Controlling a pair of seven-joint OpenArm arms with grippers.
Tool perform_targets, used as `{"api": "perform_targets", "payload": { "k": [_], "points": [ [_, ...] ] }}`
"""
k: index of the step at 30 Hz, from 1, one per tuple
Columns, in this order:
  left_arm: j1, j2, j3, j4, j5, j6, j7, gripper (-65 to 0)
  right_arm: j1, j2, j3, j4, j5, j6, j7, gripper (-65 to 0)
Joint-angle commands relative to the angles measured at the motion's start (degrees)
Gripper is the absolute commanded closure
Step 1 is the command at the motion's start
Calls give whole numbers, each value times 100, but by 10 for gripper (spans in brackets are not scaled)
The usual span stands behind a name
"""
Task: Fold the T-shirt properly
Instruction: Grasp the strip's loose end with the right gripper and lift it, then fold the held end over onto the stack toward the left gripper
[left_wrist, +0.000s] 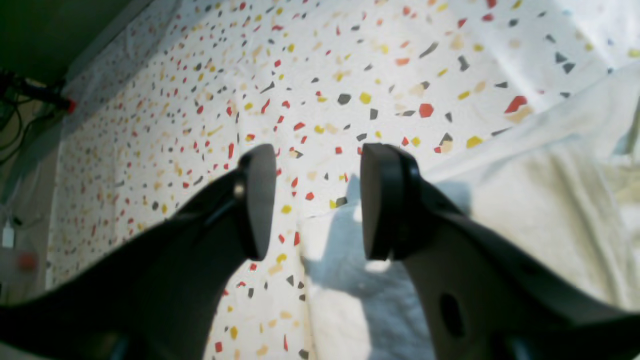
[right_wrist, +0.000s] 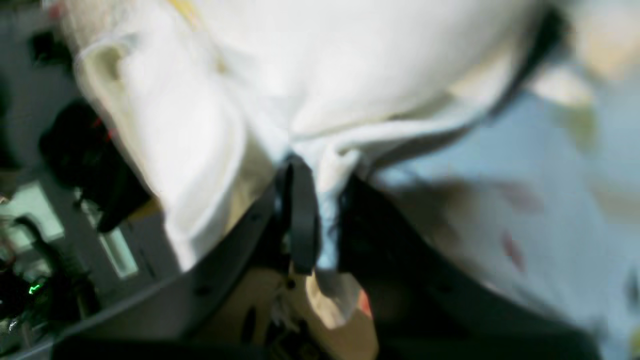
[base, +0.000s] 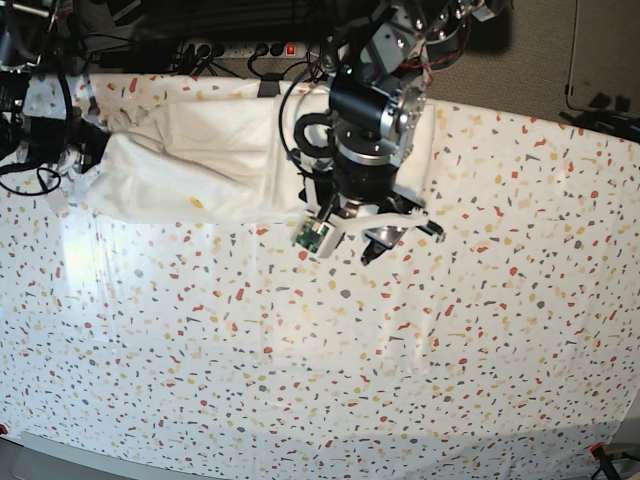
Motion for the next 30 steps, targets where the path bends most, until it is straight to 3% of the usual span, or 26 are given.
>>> {"api": "perform_targets", "payload": {
  "k": [1,5,10,14,16,18,23,30],
  "points": [
    [-59,72,4,103,94,35,-26,-269,234,164,39,83,433,25,73,0],
    [-26,42,4,103,96,31,706,-269,678,162,39,83,664,25,73,0],
    [391,-474,7,101,85,55,807,-269,1027,162,39,83,664,25,73,0],
    [844,-850,4,101,85,282,782,-269,1185,162,39,83,678,25,73,0],
    [981,-1043,4,61,-83,546,461,-269,1259,162,39,83,686,25,73,0],
    [1001,-1167,4,-116,-557,586,17,-269,1307,162,39,83,686,25,73,0],
    [890,-953,7,-1067,-979,275,-627,-269,1316,162,39,83,688,25,73,0],
    [286,-461,7,-1943,-964,107,-662,-269,1320,160,39,83,762,25,73,0]
  ]
}}
